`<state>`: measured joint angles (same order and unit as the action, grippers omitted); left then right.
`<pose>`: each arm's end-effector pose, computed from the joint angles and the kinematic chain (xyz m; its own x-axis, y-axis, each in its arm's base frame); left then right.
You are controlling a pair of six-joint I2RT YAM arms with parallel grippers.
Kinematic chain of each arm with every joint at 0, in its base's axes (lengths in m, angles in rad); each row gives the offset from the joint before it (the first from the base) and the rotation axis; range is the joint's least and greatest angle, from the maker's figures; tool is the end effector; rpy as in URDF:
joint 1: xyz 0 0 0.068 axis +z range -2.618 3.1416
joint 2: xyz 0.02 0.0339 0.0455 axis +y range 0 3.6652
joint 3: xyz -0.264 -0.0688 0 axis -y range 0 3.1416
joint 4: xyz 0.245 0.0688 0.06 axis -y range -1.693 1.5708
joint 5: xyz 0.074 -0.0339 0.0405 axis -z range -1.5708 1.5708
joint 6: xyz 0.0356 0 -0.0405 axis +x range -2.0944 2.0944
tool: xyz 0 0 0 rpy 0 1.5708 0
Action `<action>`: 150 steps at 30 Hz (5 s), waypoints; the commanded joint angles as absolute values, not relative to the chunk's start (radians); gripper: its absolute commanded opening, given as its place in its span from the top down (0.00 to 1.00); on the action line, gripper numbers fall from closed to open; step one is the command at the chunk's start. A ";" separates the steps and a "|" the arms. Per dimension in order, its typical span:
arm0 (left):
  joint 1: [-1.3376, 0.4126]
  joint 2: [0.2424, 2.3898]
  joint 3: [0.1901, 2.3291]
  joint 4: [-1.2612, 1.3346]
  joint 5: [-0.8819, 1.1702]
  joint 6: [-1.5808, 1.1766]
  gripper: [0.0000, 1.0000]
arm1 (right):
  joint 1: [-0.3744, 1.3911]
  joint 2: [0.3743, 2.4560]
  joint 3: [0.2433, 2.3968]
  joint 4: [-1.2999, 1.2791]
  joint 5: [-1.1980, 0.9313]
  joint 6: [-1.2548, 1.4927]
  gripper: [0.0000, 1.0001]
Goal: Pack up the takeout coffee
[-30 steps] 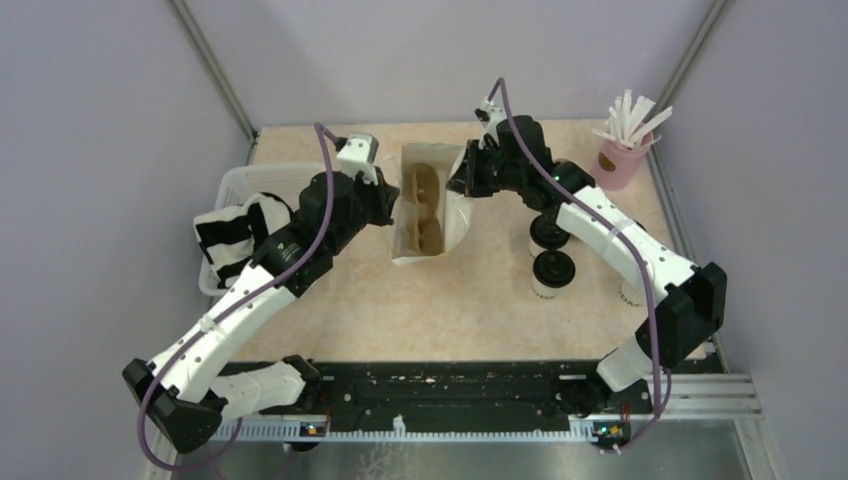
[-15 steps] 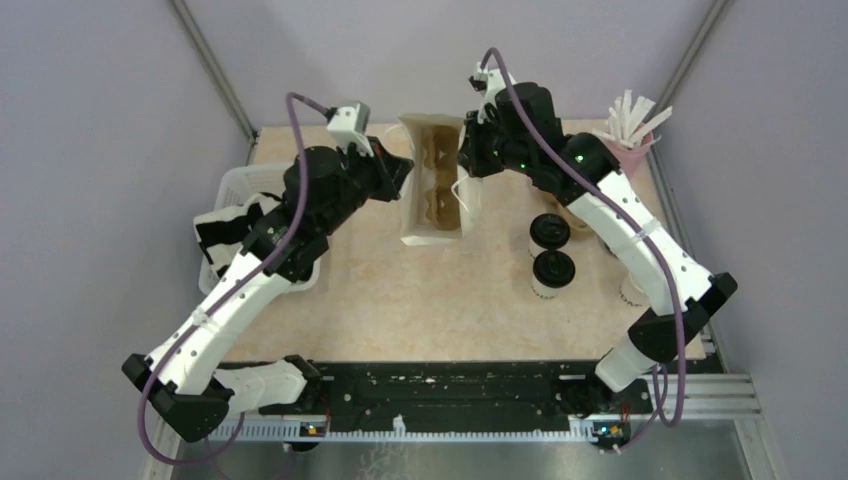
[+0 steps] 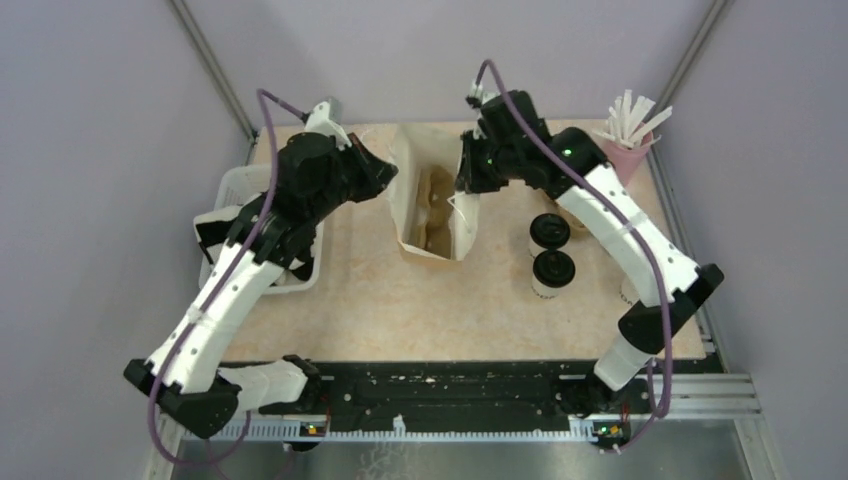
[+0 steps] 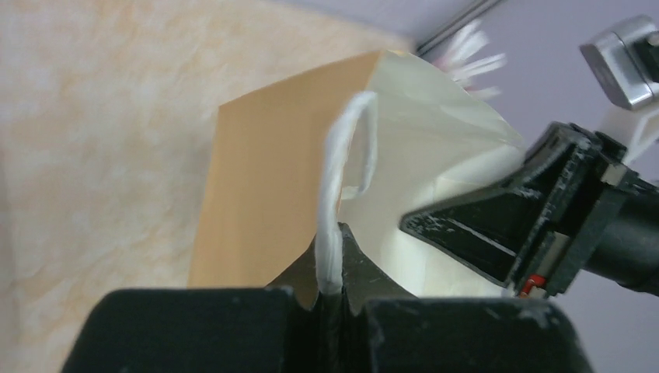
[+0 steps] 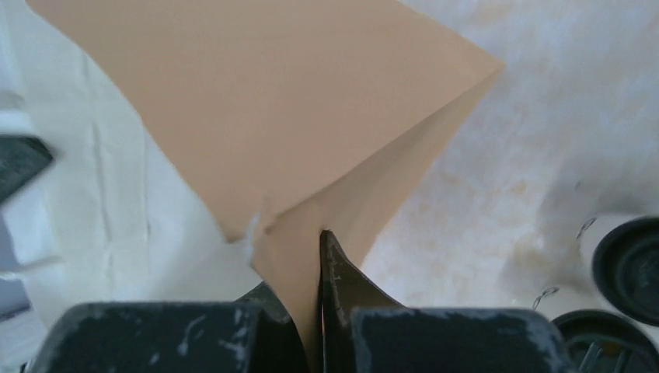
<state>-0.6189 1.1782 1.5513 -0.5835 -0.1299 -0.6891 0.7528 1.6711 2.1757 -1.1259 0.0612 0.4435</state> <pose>0.1918 -0.1309 0.4798 -0.4315 -0.4668 -0.7720 0.2562 0.7571 -0.6009 0.2357 0.2178 0.4834 -0.6610 -0.0323 -0.7497 -0.4013 0.8594 0.3168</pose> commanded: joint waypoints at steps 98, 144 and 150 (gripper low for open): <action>-0.521 1.133 1.098 -0.218 -0.075 -0.641 1.00 | 0.882 1.990 2.002 -0.935 0.228 0.646 0.79; -0.521 1.126 1.106 -0.247 -0.114 -0.623 1.00 | 0.901 2.102 2.142 -1.119 0.040 0.543 0.72; -0.521 1.123 1.105 -0.268 -0.112 -0.639 1.00 | 0.888 2.139 2.125 -1.091 0.040 0.565 0.63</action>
<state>-0.5179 1.1370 1.0771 -0.2993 -0.1207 -0.6312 0.8886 2.1307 2.1021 -1.0969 0.0315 0.5495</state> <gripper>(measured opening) 0.006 0.345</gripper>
